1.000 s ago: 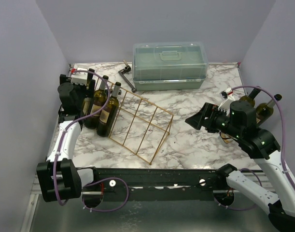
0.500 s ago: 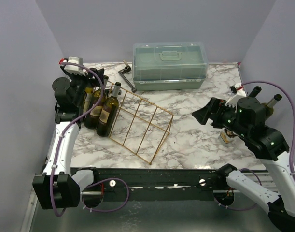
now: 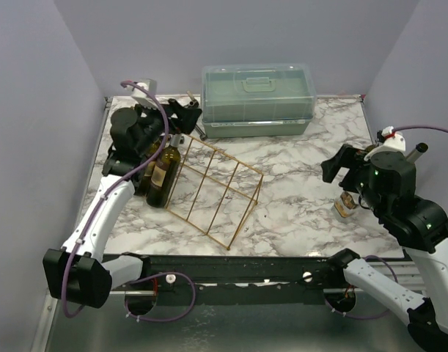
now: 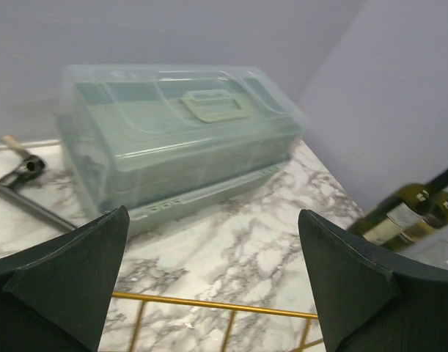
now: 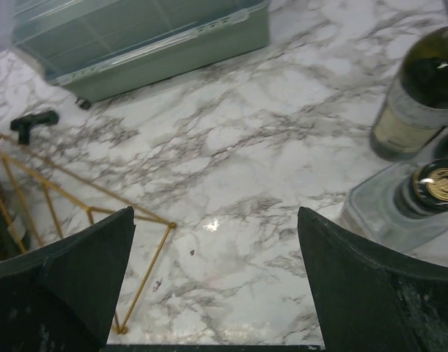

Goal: Put the wine bottle on the wine rack

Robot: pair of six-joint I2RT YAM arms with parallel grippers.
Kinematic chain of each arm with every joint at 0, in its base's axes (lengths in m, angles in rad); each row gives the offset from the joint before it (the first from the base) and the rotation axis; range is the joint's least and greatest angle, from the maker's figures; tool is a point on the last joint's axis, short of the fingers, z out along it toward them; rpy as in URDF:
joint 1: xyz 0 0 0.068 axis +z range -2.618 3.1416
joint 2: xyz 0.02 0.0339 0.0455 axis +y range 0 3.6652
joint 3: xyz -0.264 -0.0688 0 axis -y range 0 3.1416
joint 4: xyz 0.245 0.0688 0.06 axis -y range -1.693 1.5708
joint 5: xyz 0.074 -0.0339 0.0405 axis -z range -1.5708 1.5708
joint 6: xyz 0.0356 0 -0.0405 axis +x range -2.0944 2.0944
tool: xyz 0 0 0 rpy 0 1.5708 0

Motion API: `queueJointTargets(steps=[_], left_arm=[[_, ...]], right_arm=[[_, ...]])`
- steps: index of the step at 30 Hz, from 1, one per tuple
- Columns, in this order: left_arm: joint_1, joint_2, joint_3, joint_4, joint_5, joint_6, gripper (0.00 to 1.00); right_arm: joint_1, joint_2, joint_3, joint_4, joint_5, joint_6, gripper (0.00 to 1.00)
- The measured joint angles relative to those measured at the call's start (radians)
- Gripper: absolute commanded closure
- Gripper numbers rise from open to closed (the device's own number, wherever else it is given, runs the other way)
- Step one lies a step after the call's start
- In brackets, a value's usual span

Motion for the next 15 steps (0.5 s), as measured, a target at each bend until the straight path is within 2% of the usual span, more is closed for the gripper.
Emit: queueJointTargets(steps=[4,7,11,15], left_arm=[[-0.158,-0.002,0.011,-0.046,-0.040,0.036,0.01],[-0.231,-0.002,0.014,-0.077,-0.064,0.055,0.01],[-0.277,-0.002,0.020,-0.101,-0.083,0.071,0.01],[-0.295,-0.004,0.026,-0.114,-0.084,0.081,0.01]], right_arm=[[0.000,-0.005,-0.007,-0.003,0.188,-0.013,0.03],[0.000,-0.005,-0.021,-0.002,0.323,-0.027,0.01],[0.000,0.002,-0.036,0.014,0.481,-0.030,0.00],[0.000,-0.023,-0.089,0.035,0.562,-0.012,0.00]])
